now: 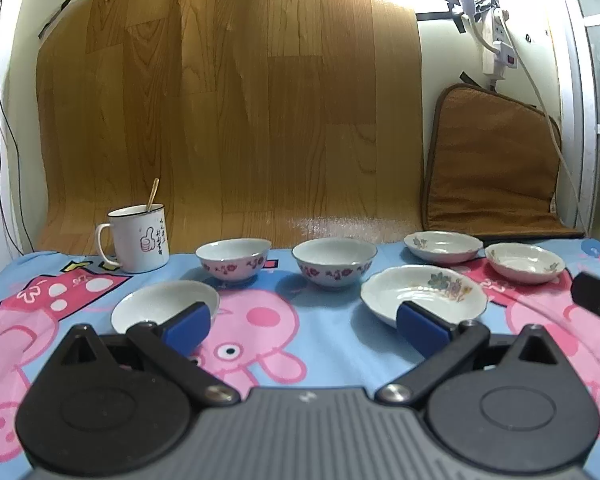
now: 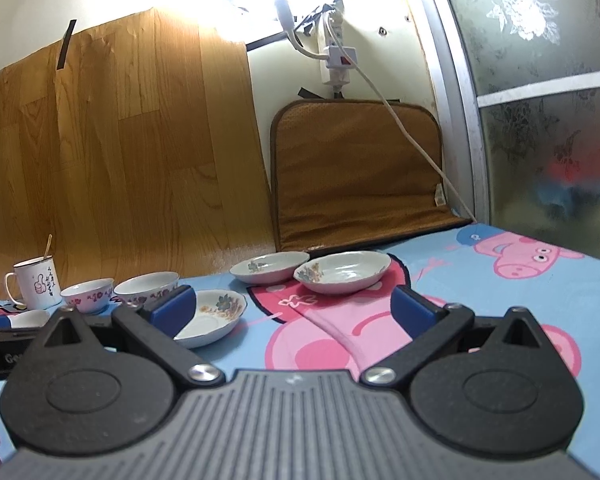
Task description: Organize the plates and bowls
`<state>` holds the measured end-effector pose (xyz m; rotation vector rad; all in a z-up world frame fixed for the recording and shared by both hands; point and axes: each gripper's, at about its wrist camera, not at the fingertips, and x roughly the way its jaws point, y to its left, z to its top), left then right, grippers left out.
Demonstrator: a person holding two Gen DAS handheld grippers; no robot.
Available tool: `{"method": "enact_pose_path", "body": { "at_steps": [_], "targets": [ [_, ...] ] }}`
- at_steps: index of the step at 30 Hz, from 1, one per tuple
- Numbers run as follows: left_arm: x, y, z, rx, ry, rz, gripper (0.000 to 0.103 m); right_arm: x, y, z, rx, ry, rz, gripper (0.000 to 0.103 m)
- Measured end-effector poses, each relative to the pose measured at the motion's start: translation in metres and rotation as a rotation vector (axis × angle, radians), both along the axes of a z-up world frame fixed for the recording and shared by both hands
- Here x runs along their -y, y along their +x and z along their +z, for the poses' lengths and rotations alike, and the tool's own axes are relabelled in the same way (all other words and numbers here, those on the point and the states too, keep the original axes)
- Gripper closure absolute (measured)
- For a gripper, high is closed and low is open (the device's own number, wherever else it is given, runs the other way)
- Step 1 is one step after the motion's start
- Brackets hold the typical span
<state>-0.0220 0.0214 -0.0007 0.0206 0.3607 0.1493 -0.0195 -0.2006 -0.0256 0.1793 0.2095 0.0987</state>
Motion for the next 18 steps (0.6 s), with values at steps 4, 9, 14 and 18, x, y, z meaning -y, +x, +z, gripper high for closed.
{"method": "enact_pose_path", "body": {
  "at_steps": [4, 9, 14, 18],
  "targets": [
    [-0.007, 0.007, 0.014, -0.014, -0.05, -0.019, 0.0, 0.001, 0.005, 0.008, 0.008, -0.028, 0.023, 0.0],
    [-0.016, 0.021, 0.019, -0.062, -0.131, -0.039, 0.0, 0.006, 0.015, 0.015, 0.028, -0.045, 0.03, 0.0],
    [-0.021, 0.029, 0.021, -0.072, -0.147, -0.049, 0.0, 0.009, 0.022, 0.018, 0.024, -0.021, 0.045, 0.004],
    [-0.022, 0.034, 0.019, -0.085, -0.164, -0.065, 0.0, 0.003, 0.026, 0.014, 0.013, -0.042, 0.07, 0.011]
  ]
}}
